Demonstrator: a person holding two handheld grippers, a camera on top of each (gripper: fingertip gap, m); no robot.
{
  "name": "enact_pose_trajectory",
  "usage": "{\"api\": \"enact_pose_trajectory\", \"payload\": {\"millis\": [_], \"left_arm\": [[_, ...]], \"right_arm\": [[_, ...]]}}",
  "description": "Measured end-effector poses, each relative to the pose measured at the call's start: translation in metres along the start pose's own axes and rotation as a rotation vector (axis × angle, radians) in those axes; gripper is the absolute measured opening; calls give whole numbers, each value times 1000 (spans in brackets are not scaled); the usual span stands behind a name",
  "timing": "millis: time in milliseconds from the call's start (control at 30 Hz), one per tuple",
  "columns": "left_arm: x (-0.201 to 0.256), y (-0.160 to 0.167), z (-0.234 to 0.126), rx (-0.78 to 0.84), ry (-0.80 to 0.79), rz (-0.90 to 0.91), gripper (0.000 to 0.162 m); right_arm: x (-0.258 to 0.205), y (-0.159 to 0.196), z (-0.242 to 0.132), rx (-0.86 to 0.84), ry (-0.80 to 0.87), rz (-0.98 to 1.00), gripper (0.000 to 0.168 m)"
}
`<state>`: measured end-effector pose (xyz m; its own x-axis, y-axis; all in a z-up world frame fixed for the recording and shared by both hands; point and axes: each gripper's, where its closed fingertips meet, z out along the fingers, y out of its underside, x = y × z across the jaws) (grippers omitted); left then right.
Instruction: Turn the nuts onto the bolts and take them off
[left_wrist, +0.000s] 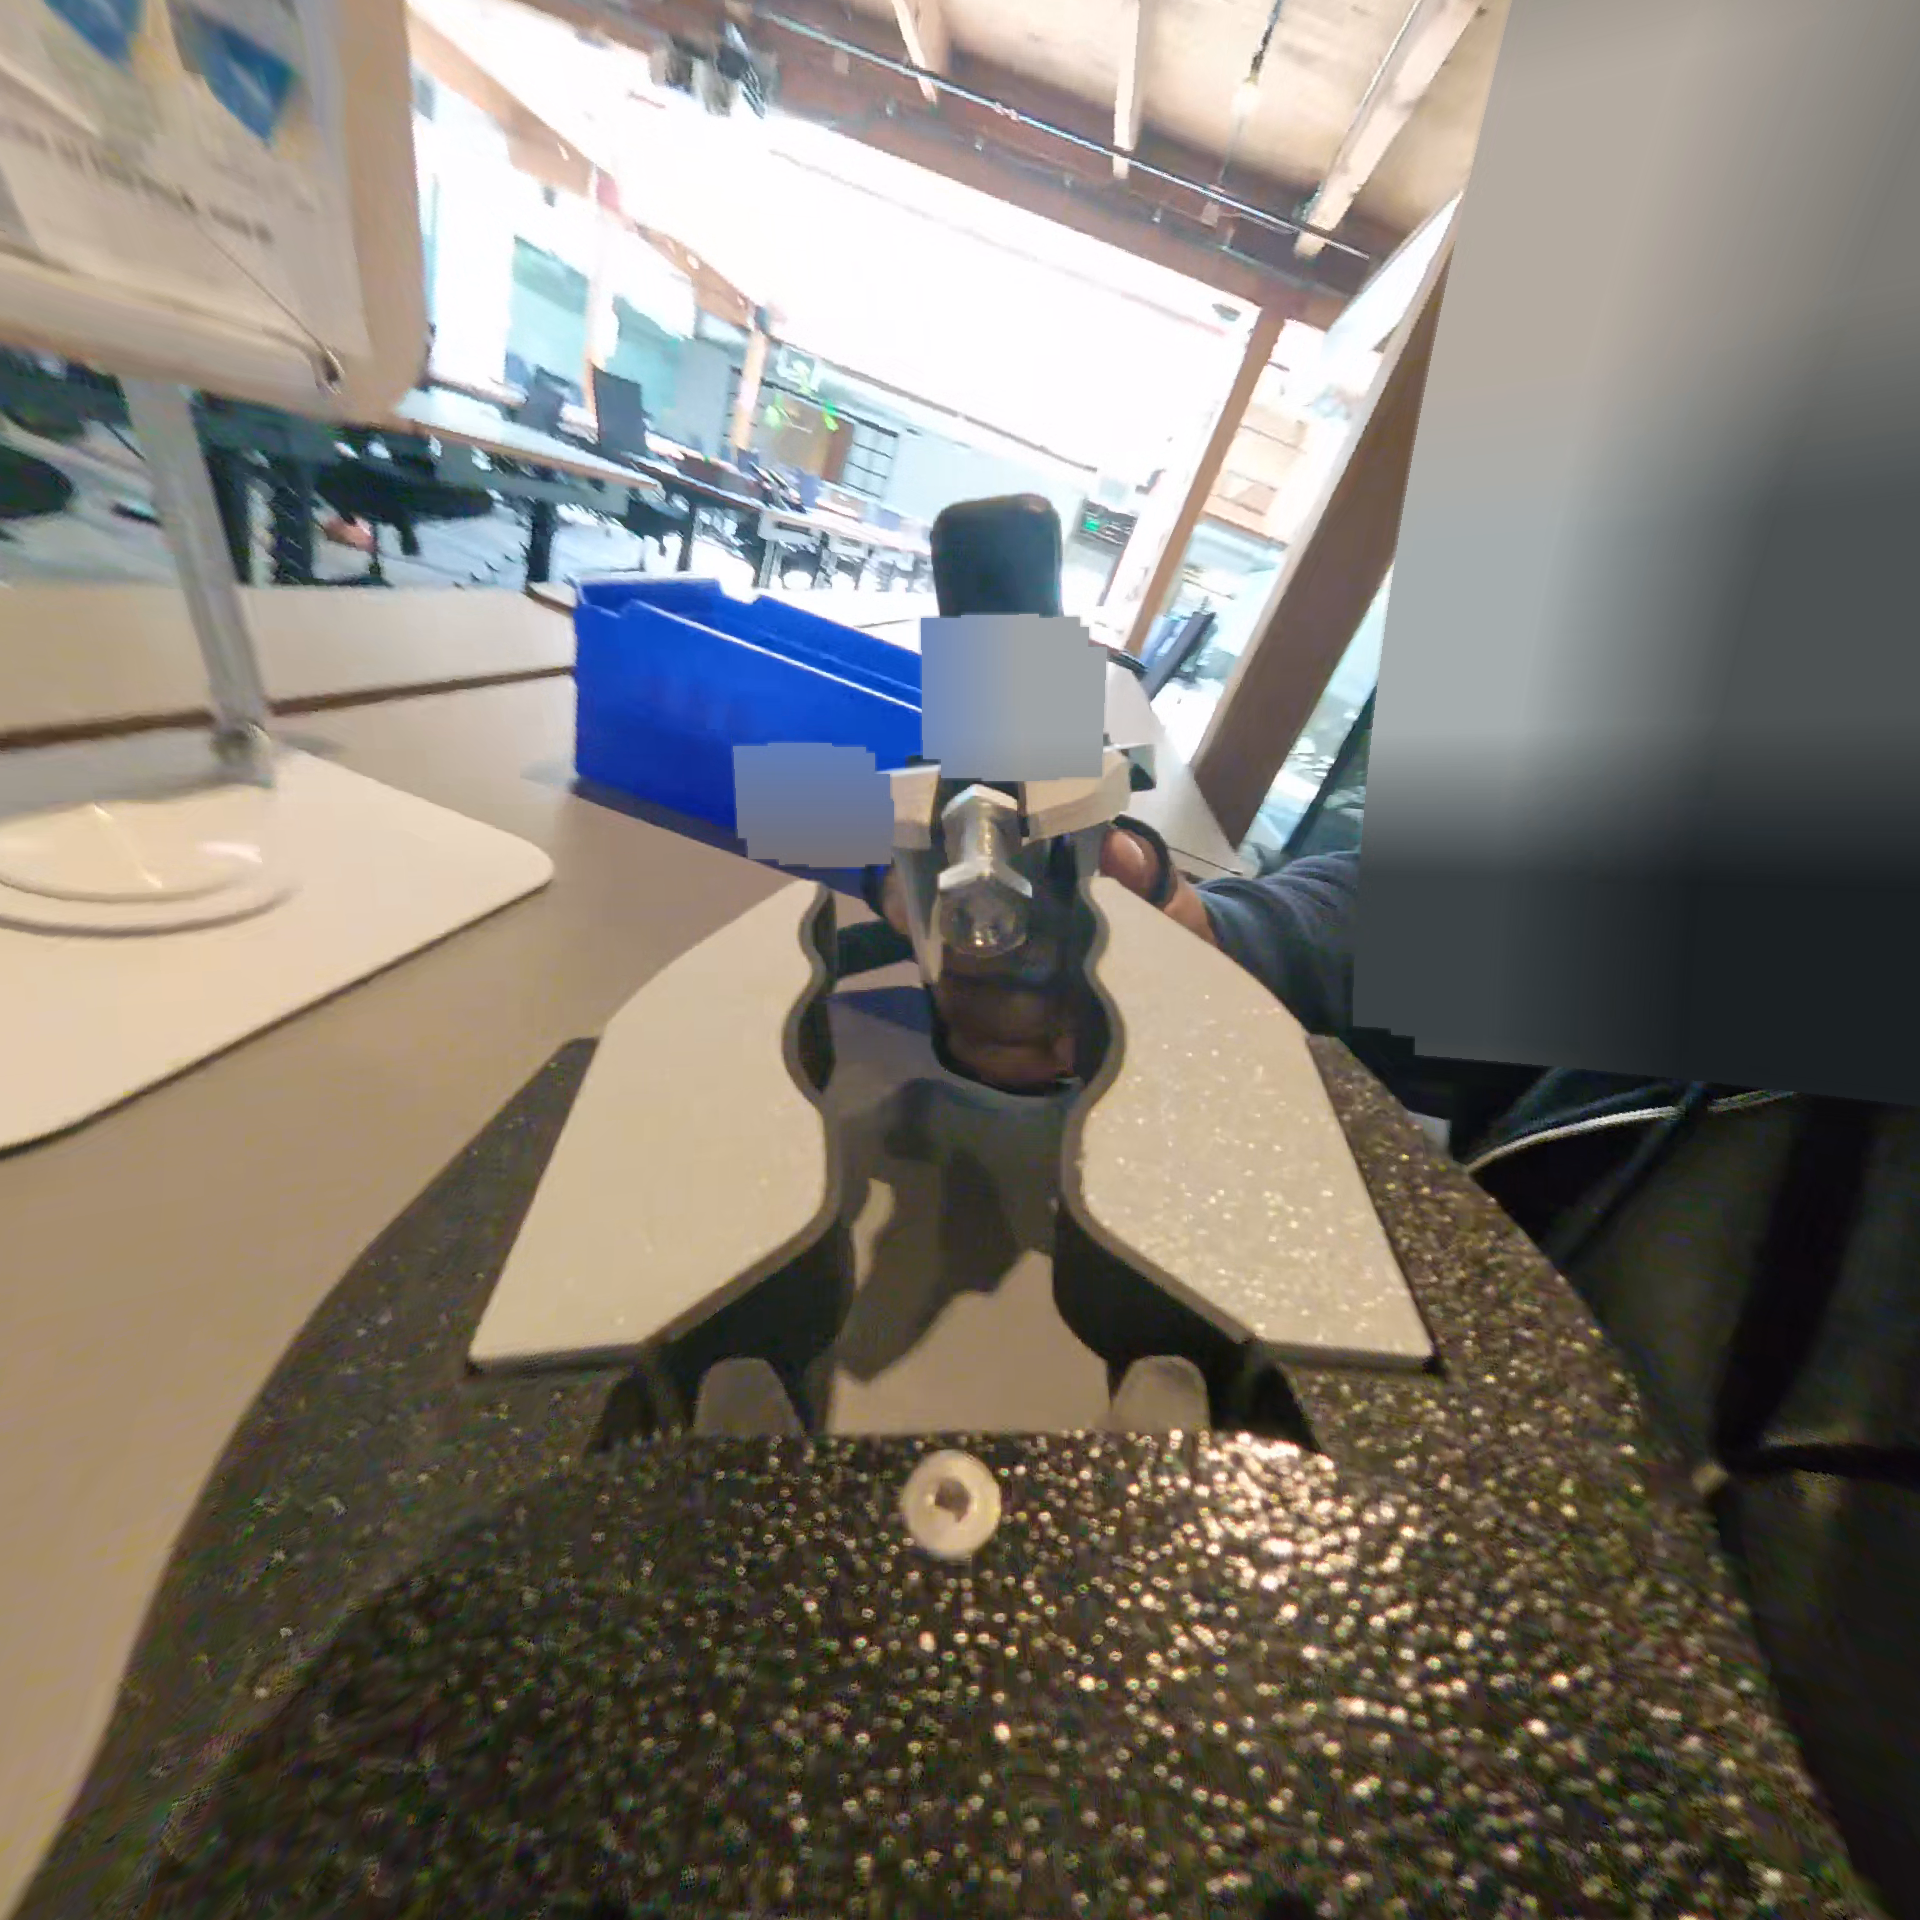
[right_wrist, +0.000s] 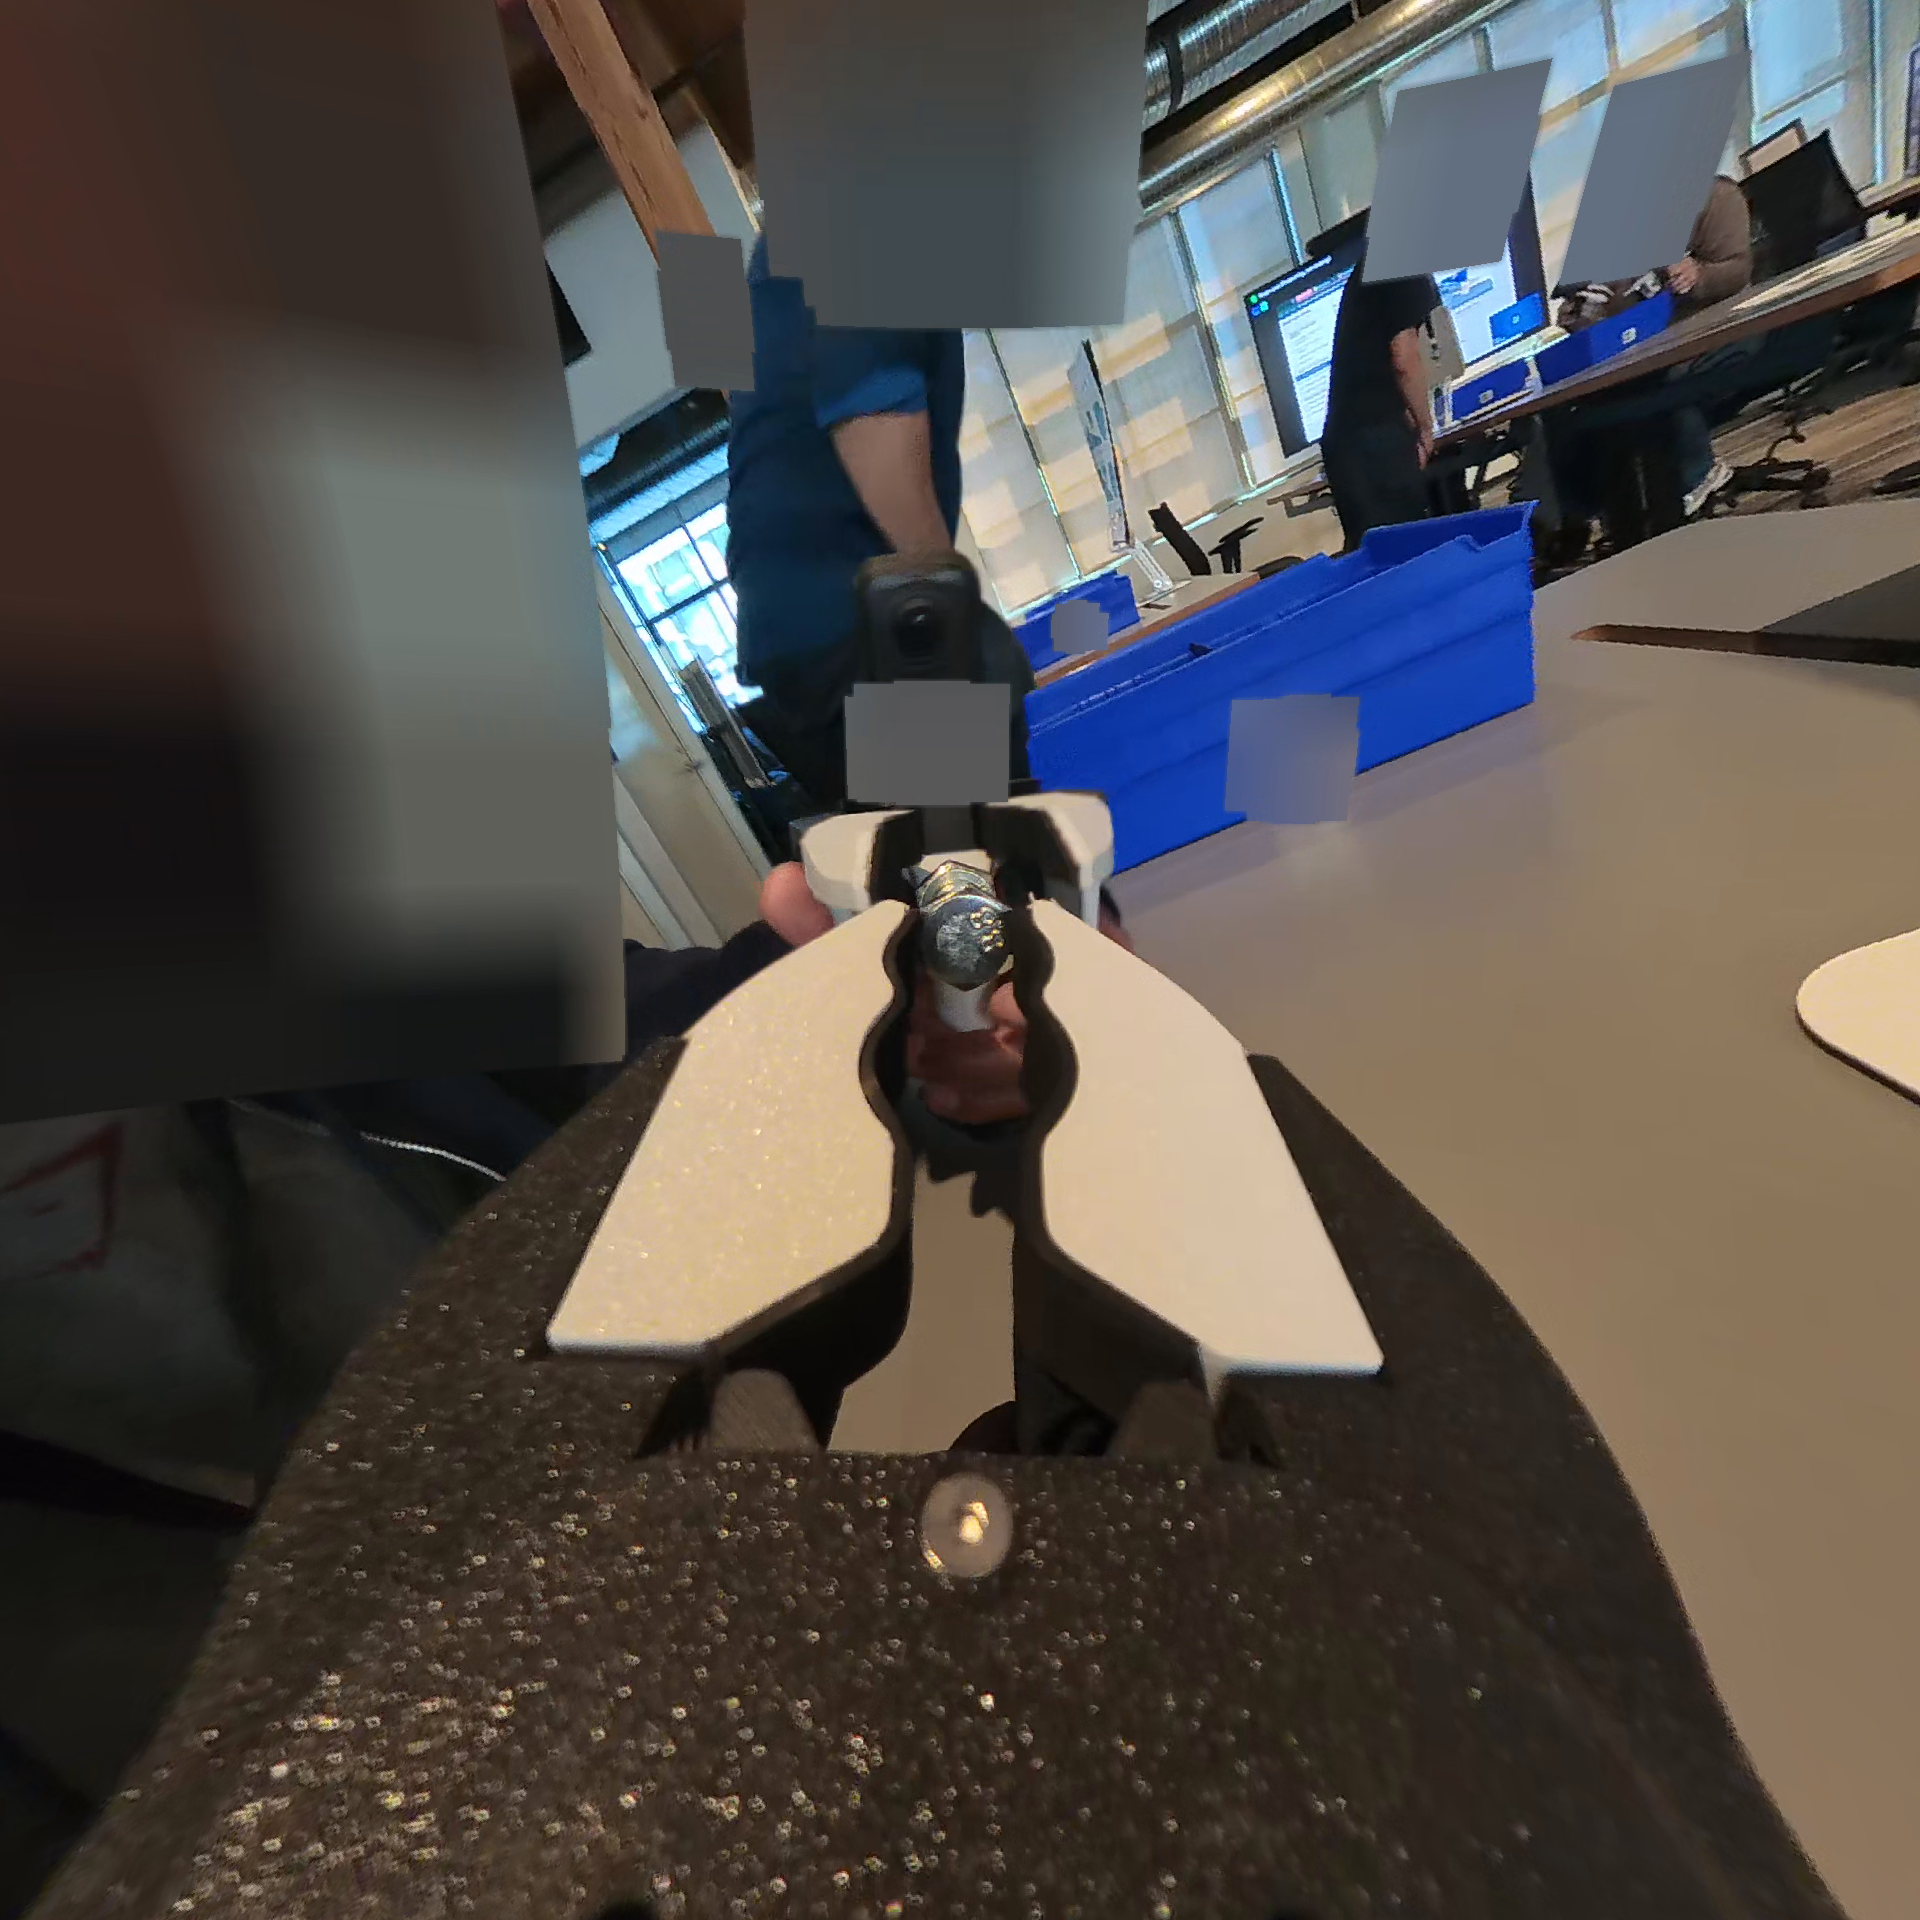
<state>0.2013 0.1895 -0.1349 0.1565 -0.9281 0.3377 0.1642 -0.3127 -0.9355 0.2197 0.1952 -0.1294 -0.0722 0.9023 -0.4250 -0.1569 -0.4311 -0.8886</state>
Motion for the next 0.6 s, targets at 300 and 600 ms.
{"api": "enact_pose_trajectory", "payload": {"millis": [300, 600], "left_arm": [[5, 10, 5, -58, -2, 107, 18], [-5, 13, 4, -193, -364, 1168, 23]], "right_arm": [[-4, 1, 3, -30, 9, -34, 16], [2, 6, 0, 37, -40, 124, 16]]}}
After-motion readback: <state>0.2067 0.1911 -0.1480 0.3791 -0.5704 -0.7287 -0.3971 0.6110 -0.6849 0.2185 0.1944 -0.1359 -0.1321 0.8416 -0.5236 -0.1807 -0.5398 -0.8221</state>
